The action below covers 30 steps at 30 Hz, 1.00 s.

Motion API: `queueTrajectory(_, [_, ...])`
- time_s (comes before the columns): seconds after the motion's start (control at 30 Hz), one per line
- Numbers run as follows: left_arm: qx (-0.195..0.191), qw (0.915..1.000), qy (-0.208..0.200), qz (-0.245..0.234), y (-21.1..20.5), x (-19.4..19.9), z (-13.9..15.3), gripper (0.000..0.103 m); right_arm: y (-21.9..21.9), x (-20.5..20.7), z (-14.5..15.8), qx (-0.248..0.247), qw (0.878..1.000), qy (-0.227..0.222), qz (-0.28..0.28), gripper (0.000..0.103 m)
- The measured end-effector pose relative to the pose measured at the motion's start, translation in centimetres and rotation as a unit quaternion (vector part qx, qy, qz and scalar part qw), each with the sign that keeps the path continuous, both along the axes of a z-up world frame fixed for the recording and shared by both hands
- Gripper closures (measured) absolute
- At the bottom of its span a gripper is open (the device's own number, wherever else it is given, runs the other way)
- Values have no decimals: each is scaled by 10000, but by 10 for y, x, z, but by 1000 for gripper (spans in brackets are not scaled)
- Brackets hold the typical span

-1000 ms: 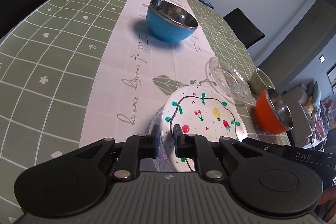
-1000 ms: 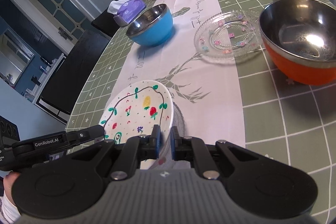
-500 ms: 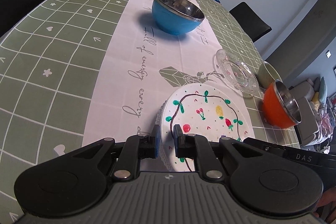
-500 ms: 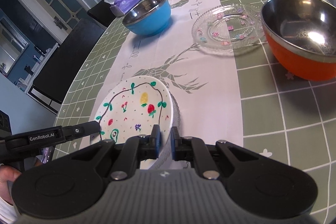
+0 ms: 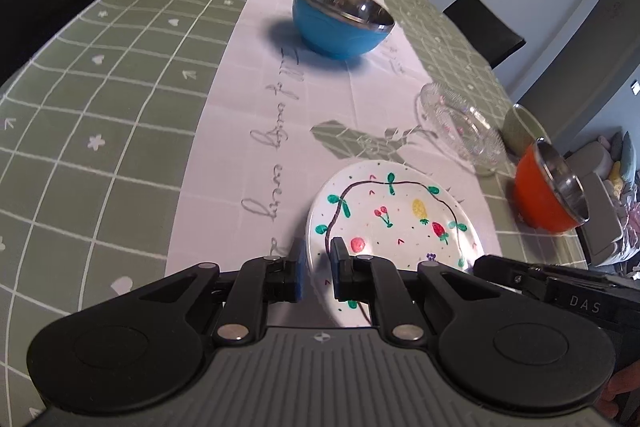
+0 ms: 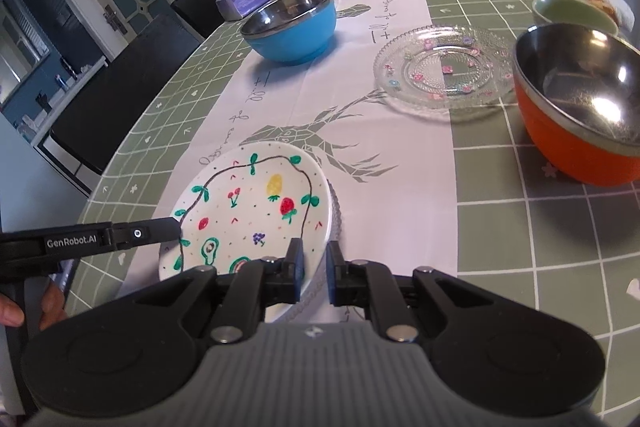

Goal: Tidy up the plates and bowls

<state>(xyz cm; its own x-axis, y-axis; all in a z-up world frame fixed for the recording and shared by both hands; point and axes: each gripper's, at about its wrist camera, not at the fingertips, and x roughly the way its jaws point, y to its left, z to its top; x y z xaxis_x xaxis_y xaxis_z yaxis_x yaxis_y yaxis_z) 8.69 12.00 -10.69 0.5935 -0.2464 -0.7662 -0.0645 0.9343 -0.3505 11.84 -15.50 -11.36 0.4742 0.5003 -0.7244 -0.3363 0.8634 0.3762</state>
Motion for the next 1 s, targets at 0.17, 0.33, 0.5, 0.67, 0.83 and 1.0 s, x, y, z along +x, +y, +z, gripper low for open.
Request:
queueTrajectory(0.17, [50,9999,-99,-11,0,-1,2,89,2,-1,0,-115,9999,-54,27,90])
queueTrajectory(0.33, [116,9998,-136,-37,-3,-1,2,89,3,-1,-1,-130,9999,-98,30,89])
queueTrajectory(0.5, [198,9997,-158,-65,-4,-1,2,89,4,-4,0,-105,9999,-110,75,83])
queueTrajectory(0.67, [347,9988,-341,-91,-8,-4,6,84,6,-4,1,-163,9997,-131,88,81])
queueTrajectory(0.83, [432,9972,-602,-60,-9,-7,13,72,3,-4,3,-97,9998,-167,1,65])
queueTrajectory(1.0, [312,9963,-797,-41,-8,-8,19,65,-2,-4,8,-32,9995,-273,-161,55])
